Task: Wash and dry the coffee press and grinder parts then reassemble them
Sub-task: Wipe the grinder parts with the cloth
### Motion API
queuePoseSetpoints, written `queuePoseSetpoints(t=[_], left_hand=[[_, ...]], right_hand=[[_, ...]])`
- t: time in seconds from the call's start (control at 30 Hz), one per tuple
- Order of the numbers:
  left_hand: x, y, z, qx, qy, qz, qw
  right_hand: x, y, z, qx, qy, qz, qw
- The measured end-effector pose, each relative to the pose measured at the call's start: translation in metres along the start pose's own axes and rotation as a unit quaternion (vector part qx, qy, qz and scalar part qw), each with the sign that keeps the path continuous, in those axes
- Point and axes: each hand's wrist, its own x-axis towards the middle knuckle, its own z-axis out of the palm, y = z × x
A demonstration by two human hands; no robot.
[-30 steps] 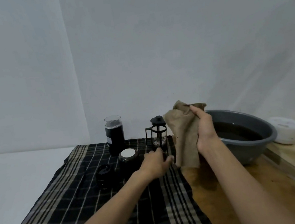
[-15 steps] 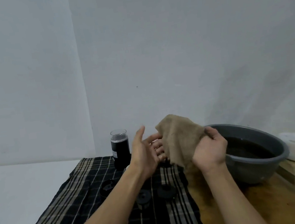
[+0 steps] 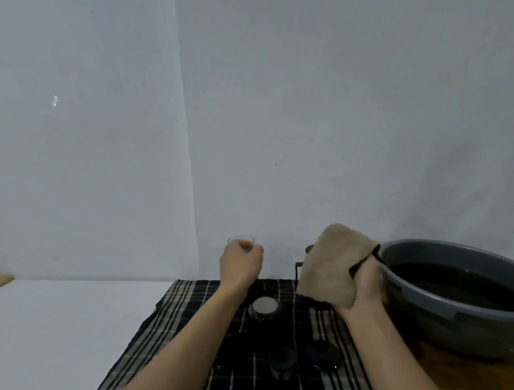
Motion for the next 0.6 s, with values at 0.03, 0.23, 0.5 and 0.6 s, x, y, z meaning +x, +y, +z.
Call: queuePoseSetpoints(t=[0.03,0.23,0.5,0.6], left_hand=[[0.008,-0.006,-0.010,0.057,0.025,-0.001,0.998],[0.054,-0.048,-0.045,0.197,-0.033,-0.061,0.978],[0.111,-0.110,-0.031,0.164,-0.173,-0.069,0.969],[0.126,-0.132,-0.017,0.118,-0.206,0.013,0.971]], right_hand=[[0.007,-0.003,0.007,-0.001,-0.025,0.006,1.000],[0.064,-0.002,0.067,-0.185,-0.075,-0.041,0.979],[0.120,0.083,0.126,-0.823,-0.300,-0.139,0.461],[0.135,0.102,0.132,-0.881,-0.307,-0.083,0.352]])
